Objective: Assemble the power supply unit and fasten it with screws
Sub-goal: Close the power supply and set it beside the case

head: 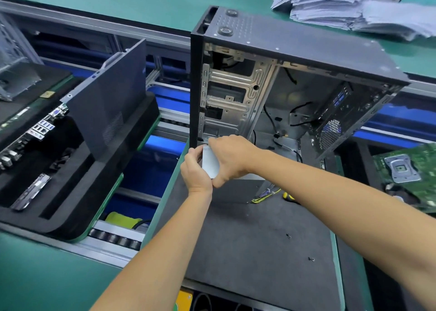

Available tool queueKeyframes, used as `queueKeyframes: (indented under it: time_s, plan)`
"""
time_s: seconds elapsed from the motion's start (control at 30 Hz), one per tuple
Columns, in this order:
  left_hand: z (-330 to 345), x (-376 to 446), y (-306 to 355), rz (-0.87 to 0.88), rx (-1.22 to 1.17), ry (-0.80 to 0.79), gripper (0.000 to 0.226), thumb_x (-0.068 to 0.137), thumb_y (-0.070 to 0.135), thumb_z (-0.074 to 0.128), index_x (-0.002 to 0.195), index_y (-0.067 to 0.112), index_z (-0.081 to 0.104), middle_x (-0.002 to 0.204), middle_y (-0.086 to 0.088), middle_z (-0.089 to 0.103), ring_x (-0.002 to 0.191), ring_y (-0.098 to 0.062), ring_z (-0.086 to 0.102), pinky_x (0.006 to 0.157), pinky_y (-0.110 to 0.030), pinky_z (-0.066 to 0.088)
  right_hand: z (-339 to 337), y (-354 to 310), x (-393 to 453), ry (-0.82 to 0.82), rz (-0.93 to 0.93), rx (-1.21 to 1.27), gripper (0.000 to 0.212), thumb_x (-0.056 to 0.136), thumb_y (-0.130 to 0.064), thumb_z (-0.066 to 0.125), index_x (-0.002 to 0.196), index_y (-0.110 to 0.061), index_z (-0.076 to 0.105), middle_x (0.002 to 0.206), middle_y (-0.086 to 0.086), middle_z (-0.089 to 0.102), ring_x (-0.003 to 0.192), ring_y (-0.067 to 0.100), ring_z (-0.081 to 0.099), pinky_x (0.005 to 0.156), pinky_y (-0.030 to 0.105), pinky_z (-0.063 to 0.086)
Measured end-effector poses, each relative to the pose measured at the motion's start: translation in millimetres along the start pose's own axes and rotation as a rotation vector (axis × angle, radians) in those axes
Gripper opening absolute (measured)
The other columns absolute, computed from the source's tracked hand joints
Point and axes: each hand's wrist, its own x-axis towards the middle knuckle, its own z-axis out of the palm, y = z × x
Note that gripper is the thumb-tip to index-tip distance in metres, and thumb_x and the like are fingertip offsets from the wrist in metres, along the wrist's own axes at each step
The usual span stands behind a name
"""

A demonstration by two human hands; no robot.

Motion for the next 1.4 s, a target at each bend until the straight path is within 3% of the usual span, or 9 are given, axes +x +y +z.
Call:
queueKeyframes:
  time_s: [0.17, 0.33, 0.73, 0.83, 0.9, 1.03, 1.13, 1.3, 1.4]
  plan:
    - [-1.9, -1.8, 0.9, 0.004, 0.030, 0.004, 0.048, 0.080, 0.039, 0.041, 0.092, 0.007, 0.075, 0.089, -0.011, 0.074, 0.080, -0.022, 0.067, 0.064, -0.030, 0.052, -0.7, 1.3, -1.6, 0.001, -0.041, 0.004, 0.068, 0.050, -0.066, 0.071, 0.083, -0.017, 0.038, 0.069, -0.008, 0.045, 0.056, 0.012, 0.045, 0.047, 0.028, 0.031]
    - [3.9, 0.1, 3.2, 0.043, 0.058, -0.005, 0.047, 0.082, 0.037, 0.039, 0.092, 0.005, 0.072, 0.091, -0.013, 0.072, 0.080, -0.020, 0.065, 0.059, -0.022, 0.051, 3.1, 22.4, -18.3, -0.126, 0.017, 0.010, 0.085, 0.049, -0.076, 0.073, 0.095, -0.017, 0.033, 0.090, -0.005, 0.040, 0.082, 0.019, 0.047, 0.063, 0.033, 0.037]
    - [2.4, -4.4, 4.3, 0.043, 0.095, -0.022, 0.044, 0.081, 0.041, 0.039, 0.090, 0.015, 0.074, 0.090, -0.004, 0.075, 0.079, -0.014, 0.070, 0.059, -0.019, 0.053, 9.4, 25.4, -26.0, -0.036, 0.077, -0.058, 0.078, 0.049, -0.068, 0.076, 0.089, -0.016, 0.033, 0.074, -0.005, 0.041, 0.063, 0.023, 0.046, 0.056, 0.032, 0.035]
    - [-7.1, -3.5, 12.7, 0.120, 0.378, -0.101, 0.035, 0.085, 0.038, 0.041, 0.080, 0.017, 0.068, 0.077, 0.007, 0.069, 0.076, -0.013, 0.061, 0.064, -0.025, 0.047, 11.4, 25.6, -27.1, -0.034, 0.074, -0.058, 0.079, 0.051, -0.069, 0.075, 0.091, -0.016, 0.033, 0.083, -0.002, 0.048, 0.068, 0.025, 0.047, 0.059, 0.032, 0.036]
    - [-17.5, 0.5, 25.2, 0.351, 0.738, -0.201, 0.034, 0.086, 0.045, 0.040, 0.085, 0.022, 0.065, 0.077, 0.015, 0.064, 0.077, -0.004, 0.055, 0.073, -0.028, 0.043, 12.6, 26.9, -27.4, -0.034, 0.083, -0.049, 0.079, 0.052, -0.069, 0.075, 0.092, -0.016, 0.033, 0.090, 0.000, 0.052, 0.072, 0.026, 0.050, 0.060, 0.033, 0.036]
    - [-7.5, -3.5, 37.0, 0.821, 1.324, -0.468, 0.060, 0.091, 0.046, 0.036, 0.125, 0.002, 0.058, 0.127, -0.011, 0.060, 0.121, -0.025, 0.052, 0.104, -0.036, 0.036, 10.8, 23.5, -30.7, -0.018, 0.071, -0.005, 0.071, 0.056, -0.062, 0.075, 0.090, -0.017, 0.031, 0.082, -0.006, 0.042, 0.069, 0.022, 0.046, 0.057, 0.031, 0.035]
    - [4.8, -14.6, 32.6, 0.925, 1.569, -0.549, 0.070, 0.091, 0.049, 0.016, 0.120, 0.001, 0.059, 0.123, -0.014, 0.061, 0.118, -0.028, 0.050, 0.107, -0.040, 0.032, 10.1, 24.5, -33.8, -0.040, 0.052, 0.099, 0.064, 0.056, -0.054, 0.078, 0.093, -0.017, 0.041, 0.086, -0.007, 0.046, 0.076, 0.020, 0.051, 0.057, 0.029, 0.039]
    - [7.8, -8.6, 34.7, 1.005, 1.831, -0.557, 0.081, 0.090, 0.056, 0.011, 0.129, -0.002, 0.052, 0.126, -0.014, 0.059, 0.118, -0.029, 0.051, 0.108, -0.038, 0.031, 1.3, 50.7, -50.2, -0.181, 0.144, 0.097, 0.084, 0.049, -0.061, 0.084, 0.100, -0.013, 0.037, 0.100, 0.000, 0.043, 0.087, 0.018, 0.044, 0.069, 0.029, 0.037]
    - [11.4, -7.4, 33.5, 1.043, 1.905, -0.559, 0.075, 0.089, 0.058, 0.009, 0.112, 0.003, 0.056, 0.107, -0.011, 0.061, 0.103, -0.028, 0.052, 0.105, -0.038, 0.030, 1.6, 59.6, -56.5, -0.218, 0.157, 0.067, 0.081, 0.052, -0.062, 0.083, 0.096, -0.015, 0.034, 0.098, -0.001, 0.041, 0.084, 0.018, 0.042, 0.068, 0.031, 0.039]
